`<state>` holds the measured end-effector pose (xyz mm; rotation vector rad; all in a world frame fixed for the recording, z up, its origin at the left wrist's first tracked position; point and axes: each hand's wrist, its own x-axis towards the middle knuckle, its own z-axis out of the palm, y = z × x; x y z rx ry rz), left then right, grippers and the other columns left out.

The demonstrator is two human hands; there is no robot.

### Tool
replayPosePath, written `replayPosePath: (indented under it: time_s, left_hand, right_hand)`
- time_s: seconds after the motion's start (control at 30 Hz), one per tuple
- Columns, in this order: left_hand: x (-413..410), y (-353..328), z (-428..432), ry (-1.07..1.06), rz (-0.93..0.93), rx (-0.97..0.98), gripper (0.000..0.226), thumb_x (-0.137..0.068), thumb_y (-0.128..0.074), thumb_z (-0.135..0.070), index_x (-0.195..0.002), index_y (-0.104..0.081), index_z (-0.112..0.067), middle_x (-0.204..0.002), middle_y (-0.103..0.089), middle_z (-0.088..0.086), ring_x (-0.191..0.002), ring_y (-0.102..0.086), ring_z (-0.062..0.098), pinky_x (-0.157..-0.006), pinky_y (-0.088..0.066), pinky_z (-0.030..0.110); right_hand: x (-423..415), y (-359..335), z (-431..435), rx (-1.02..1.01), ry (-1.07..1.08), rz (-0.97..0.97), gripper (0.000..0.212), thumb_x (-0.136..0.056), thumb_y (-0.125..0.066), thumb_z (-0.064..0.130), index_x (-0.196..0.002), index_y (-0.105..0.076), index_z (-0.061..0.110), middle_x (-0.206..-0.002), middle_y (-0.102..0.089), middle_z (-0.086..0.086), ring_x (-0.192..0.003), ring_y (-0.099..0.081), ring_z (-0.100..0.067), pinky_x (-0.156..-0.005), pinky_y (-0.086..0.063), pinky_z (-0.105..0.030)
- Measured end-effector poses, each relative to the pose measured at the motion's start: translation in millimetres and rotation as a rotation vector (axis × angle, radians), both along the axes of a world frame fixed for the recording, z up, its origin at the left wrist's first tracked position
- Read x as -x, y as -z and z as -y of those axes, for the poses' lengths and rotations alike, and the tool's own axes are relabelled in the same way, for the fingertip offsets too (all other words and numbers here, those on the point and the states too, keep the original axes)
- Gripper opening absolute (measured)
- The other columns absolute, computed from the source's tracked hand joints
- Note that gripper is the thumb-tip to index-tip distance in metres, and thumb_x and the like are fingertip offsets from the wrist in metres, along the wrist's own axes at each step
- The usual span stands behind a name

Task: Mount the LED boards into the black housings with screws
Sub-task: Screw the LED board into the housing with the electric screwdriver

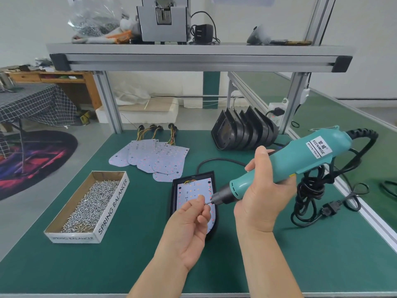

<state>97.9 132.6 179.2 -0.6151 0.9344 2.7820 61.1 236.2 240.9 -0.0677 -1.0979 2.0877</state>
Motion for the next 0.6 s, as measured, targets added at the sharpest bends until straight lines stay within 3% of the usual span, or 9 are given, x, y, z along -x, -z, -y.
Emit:
replayPosePath:
  time_s: [0.2, 0.3, 0.47, 0.6]
  left_hand:
    - [1, 0, -10, -0.065, -0.112, 0.179, 0.014, -0.093, -0.061, -0.008, -0.080, -0.057, -0.006, -0.064, -0.060, 0.004, -0.050, -0.054, 0.008, -0.048, -0.047, 0.013]
    - [2, -4, -10, -0.040, -0.027, 0.113, 0.012, -0.091, -0.065, -0.010, -0.081, -0.060, -0.007, -0.063, -0.058, 0.003, -0.047, -0.052, 0.005, -0.043, -0.045, 0.011]
    - [1, -8, -9, 0.040, 0.131, -0.093, 0.018, -0.071, -0.075, -0.012, -0.083, -0.063, -0.008, -0.060, -0.052, 0.002, -0.038, -0.044, 0.005, -0.030, -0.034, 0.011]
    - [0, -6, -12, -0.006, 0.095, -0.051, 0.010, -0.083, -0.070, -0.011, -0.085, -0.061, -0.007, -0.060, -0.052, 0.002, -0.040, -0.043, 0.006, -0.032, -0.032, 0.012]
  right_hand:
    - [1, -4, -1, 0.032, 0.021, 0.007, 0.025, -0.083, -0.071, 0.019, -0.064, -0.060, 0.030, -0.054, -0.054, 0.009, -0.054, -0.051, -0.010, -0.058, -0.045, -0.018]
    - [4, -2, -6, 0.033, -0.039, 0.006, 0.021, -0.084, -0.070, 0.016, -0.070, -0.056, 0.023, -0.056, -0.051, 0.006, -0.056, -0.048, -0.012, -0.060, -0.044, -0.019]
    - [3, 1, -12, -0.015, -0.148, -0.040, 0.017, -0.079, -0.070, 0.024, -0.067, -0.061, 0.029, -0.059, -0.048, 0.002, -0.060, -0.044, -0.016, -0.064, -0.042, -0.023]
    - [2, 1, -8, 0.034, -0.047, 0.011, 0.023, -0.084, -0.069, 0.016, -0.067, -0.058, 0.028, -0.057, -0.050, 0.004, -0.058, -0.047, -0.014, -0.063, -0.043, -0.021]
